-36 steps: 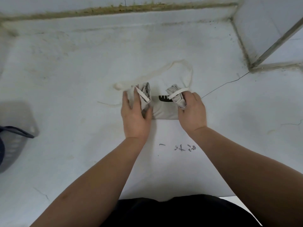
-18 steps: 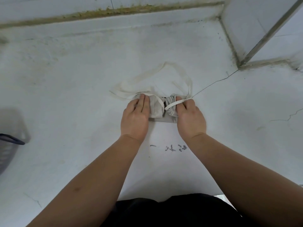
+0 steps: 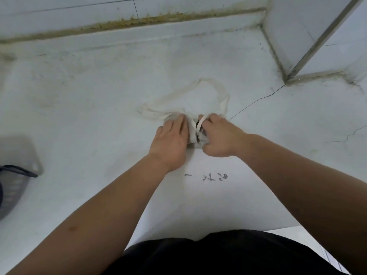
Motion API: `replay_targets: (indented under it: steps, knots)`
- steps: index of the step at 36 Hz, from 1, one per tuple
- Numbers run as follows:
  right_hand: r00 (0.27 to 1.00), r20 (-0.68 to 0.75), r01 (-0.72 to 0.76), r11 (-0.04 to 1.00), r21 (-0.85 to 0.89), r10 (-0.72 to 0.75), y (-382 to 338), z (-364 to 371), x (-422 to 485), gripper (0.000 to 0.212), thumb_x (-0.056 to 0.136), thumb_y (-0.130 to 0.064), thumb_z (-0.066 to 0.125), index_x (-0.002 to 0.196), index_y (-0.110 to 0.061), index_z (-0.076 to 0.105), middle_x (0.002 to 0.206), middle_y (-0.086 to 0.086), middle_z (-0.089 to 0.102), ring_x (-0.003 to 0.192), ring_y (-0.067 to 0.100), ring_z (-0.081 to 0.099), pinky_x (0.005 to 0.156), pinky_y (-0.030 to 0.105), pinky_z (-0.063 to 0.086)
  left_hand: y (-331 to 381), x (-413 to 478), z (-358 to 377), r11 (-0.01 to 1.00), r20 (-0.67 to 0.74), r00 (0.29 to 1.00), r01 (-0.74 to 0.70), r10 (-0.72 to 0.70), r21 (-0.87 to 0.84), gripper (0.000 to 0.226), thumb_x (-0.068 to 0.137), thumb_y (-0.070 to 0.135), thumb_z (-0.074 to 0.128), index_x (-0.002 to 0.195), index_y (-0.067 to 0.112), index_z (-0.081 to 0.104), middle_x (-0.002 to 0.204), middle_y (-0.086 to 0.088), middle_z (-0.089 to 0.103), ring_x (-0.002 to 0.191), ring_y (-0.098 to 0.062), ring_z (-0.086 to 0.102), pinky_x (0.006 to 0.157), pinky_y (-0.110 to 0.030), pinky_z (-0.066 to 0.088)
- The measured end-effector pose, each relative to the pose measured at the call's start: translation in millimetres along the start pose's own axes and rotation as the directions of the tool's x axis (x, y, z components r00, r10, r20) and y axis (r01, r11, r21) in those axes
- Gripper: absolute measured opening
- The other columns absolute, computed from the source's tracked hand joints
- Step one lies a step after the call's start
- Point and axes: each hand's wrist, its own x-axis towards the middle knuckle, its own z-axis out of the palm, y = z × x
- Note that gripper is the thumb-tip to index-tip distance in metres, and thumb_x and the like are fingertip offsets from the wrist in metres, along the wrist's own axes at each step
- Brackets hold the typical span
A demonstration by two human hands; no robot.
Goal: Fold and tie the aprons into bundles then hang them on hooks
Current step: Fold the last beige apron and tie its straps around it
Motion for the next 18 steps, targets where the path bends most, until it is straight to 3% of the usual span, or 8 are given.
replay_targets:
  steps: [2, 4, 5, 7, 10, 12, 16, 18]
  knots:
    - [1.000, -0.012, 0.016, 0.985, 0.173, -0.014, 0, 1, 2, 0.046, 0.083, -0.027, 0.053, 0.126, -0.011, 0.048, 0.119, 0.005, 0.040, 0.120, 0.022, 0.040, 0.099, 0.034, 0.038, -6, 1, 0, 0.983, 0.009, 0.997, -0.074, 0.077, -0.169, 0.077, 0.087, 0.030, 0.047, 0.152, 0.007, 0.013, 0.158, -0.008, 0.009, 0.141, -0.029, 0.015, 0.111, -0.035, 0.019]
    - [0.999, -0.051, 0.028, 0.947, 0.321, -0.012, 0, 4, 3, 0.024, 0.083, -0.029, 0.052, 0.101, -0.015, 0.058, 0.101, 0.000, 0.043, 0.101, 0.017, 0.047, 0.086, 0.033, 0.041, -9, 5, 2, 0.933, -0.080, 0.991, -0.128, 0.107, -0.335, 0.075, 0.083, 0.051, 0.039, 0.144, 0.007, 0.038, 0.150, -0.010, 0.031, 0.135, -0.032, 0.029, 0.111, -0.037, 0.025]
    - [0.996, -0.084, 0.035, 0.913, 0.407, -0.001, -1, 5, 3, 0.012, 0.083, -0.029, 0.054, 0.086, -0.018, 0.057, 0.091, -0.002, 0.046, 0.088, 0.015, 0.049, 0.077, 0.032, 0.041, -9, 7, 4, 0.900, -0.109, 0.990, -0.130, 0.093, -0.417, 0.073, 0.083, 0.056, 0.036, 0.134, 0.007, 0.051, 0.139, -0.011, 0.045, 0.127, -0.034, 0.040, 0.107, -0.038, 0.032]
    - [0.992, -0.110, 0.018, 0.830, 0.557, 0.053, -5, 4, 0, 0.019, 0.087, -0.025, 0.057, 0.069, -0.019, 0.050, 0.074, -0.005, 0.048, 0.071, 0.012, 0.047, 0.068, 0.028, 0.039, -9, 10, 6, 0.808, -0.152, 0.988, -0.112, 0.028, -0.578, 0.054, 0.086, 0.051, 0.045, 0.109, 0.007, 0.065, 0.111, -0.009, 0.057, 0.103, -0.029, 0.053, 0.089, -0.030, 0.041]
    - [0.982, -0.123, -0.039, 0.796, 0.604, 0.141, -10, 4, 0, 0.031, 0.091, -0.028, 0.056, 0.065, -0.018, 0.043, 0.068, -0.003, 0.050, 0.068, 0.014, 0.048, 0.065, 0.027, 0.038, -8, 8, 0, 0.668, -0.187, 0.980, -0.095, -0.067, -0.738, 0.021, 0.087, 0.026, 0.065, 0.097, 0.008, 0.071, 0.104, -0.002, 0.057, 0.092, -0.013, 0.051, 0.076, -0.007, 0.034]
    - [0.973, -0.155, -0.035, 0.777, 0.629, 0.169, -11, 5, 1, 0.031, 0.092, -0.028, 0.056, 0.067, -0.014, 0.045, 0.070, 0.003, 0.053, 0.072, 0.018, 0.050, 0.065, 0.025, 0.040, -8, 8, -2, 0.603, -0.155, 0.978, -0.040, -0.140, -0.797, 0.014, 0.087, 0.019, 0.068, 0.096, 0.009, 0.074, 0.108, 0.002, 0.058, 0.093, -0.007, 0.052, 0.076, -0.002, 0.032]
    - [0.977, -0.116, -0.033, 0.660, 0.750, 0.181, -12, -2, 1, 0.029, 0.091, -0.025, 0.061, 0.081, 0.002, 0.060, 0.066, 0.001, 0.048, 0.061, 0.012, 0.041, 0.056, 0.019, 0.034, -8, 7, -9, 0.383, -0.073, 0.973, 0.017, -0.218, -0.923, 0.013, 0.087, 0.015, 0.068, 0.085, 0.003, 0.073, 0.087, -0.011, 0.063, 0.077, -0.023, 0.055, 0.072, -0.035, 0.044]
    - [0.984, -0.089, -0.032, 0.637, 0.770, 0.156, -18, -6, 3, 0.027, 0.092, -0.021, 0.060, 0.084, 0.005, 0.061, 0.068, 0.006, 0.048, 0.062, 0.013, 0.042, 0.056, 0.020, 0.035, -10, 6, -11, 0.275, -0.021, 0.967, 0.051, -0.252, -0.960, 0.019, 0.088, 0.016, 0.067, 0.083, -0.002, 0.070, 0.074, -0.013, 0.058, 0.064, -0.023, 0.047, 0.063, -0.036, 0.039]
